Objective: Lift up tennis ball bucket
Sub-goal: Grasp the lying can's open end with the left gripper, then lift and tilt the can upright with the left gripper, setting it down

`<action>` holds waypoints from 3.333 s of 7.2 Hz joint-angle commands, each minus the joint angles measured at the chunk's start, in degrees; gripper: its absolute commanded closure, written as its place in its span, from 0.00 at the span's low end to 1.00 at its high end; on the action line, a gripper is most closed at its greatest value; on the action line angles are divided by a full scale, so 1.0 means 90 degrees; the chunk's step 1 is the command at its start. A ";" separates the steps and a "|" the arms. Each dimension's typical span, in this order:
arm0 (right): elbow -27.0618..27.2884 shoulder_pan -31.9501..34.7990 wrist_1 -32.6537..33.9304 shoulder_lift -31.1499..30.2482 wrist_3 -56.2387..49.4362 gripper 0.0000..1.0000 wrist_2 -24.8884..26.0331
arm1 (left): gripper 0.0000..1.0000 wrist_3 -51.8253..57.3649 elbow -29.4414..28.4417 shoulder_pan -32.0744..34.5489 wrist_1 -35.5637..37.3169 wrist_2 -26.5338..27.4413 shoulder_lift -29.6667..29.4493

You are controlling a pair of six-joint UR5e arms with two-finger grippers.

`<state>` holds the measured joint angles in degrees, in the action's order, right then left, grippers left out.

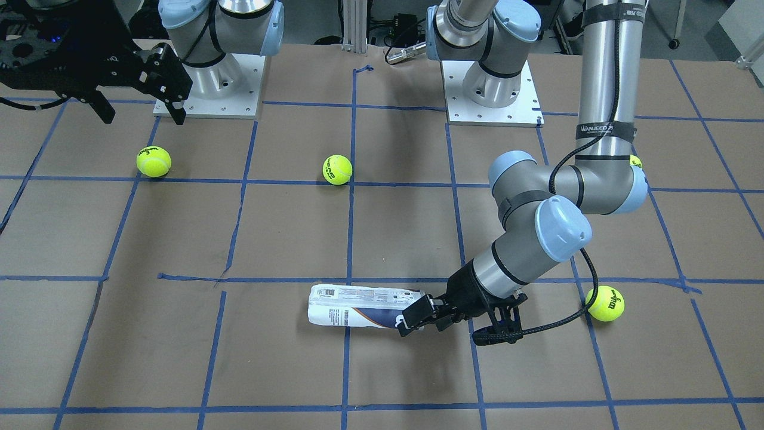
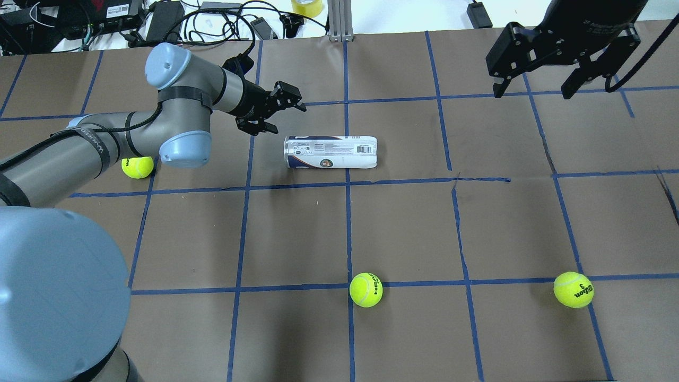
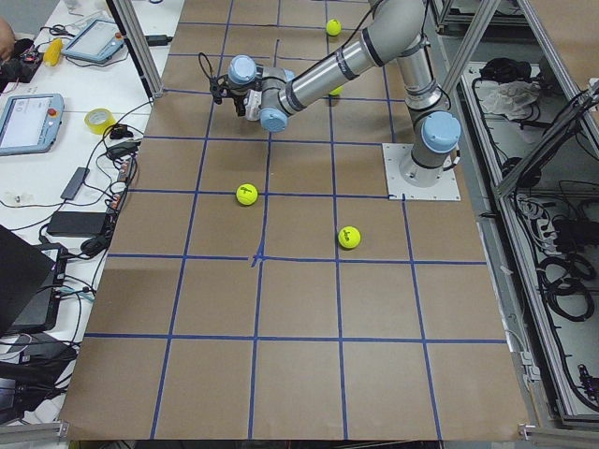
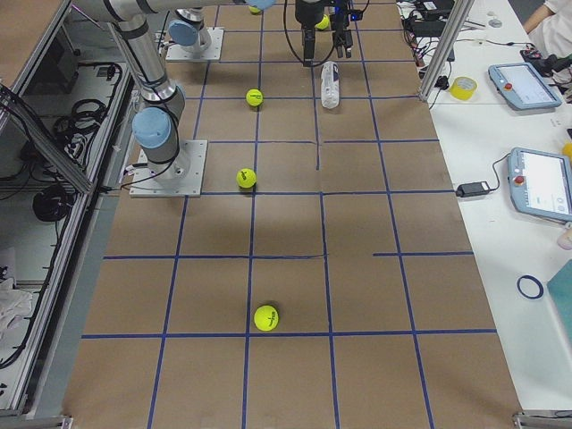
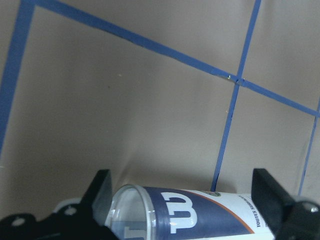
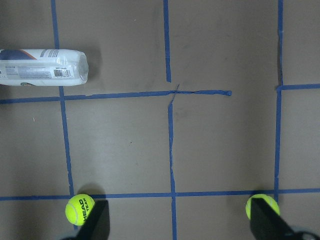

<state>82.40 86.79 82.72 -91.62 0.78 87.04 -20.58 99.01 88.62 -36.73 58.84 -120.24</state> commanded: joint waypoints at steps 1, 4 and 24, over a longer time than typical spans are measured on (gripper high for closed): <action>0.0024 0.0431 0.0369 0.0023 0.0673 0.00 0.0045 | 0.00 -0.0018 0.0014 0.0037 -0.0030 0.0005 -0.0145; 0.0043 0.0504 0.0379 0.0199 0.0697 0.00 0.0348 | 0.13 -0.0008 0.0014 0.0056 -0.0001 -0.0015 -0.0341; 0.0063 0.0230 0.0428 0.0072 0.0568 0.00 0.0348 | 0.61 0.1077 -0.2017 0.1706 -0.1115 0.4615 0.0089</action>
<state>82.96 88.89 86.59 -90.97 5.90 90.17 -10.36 80.68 103.83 -47.24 100.49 -119.59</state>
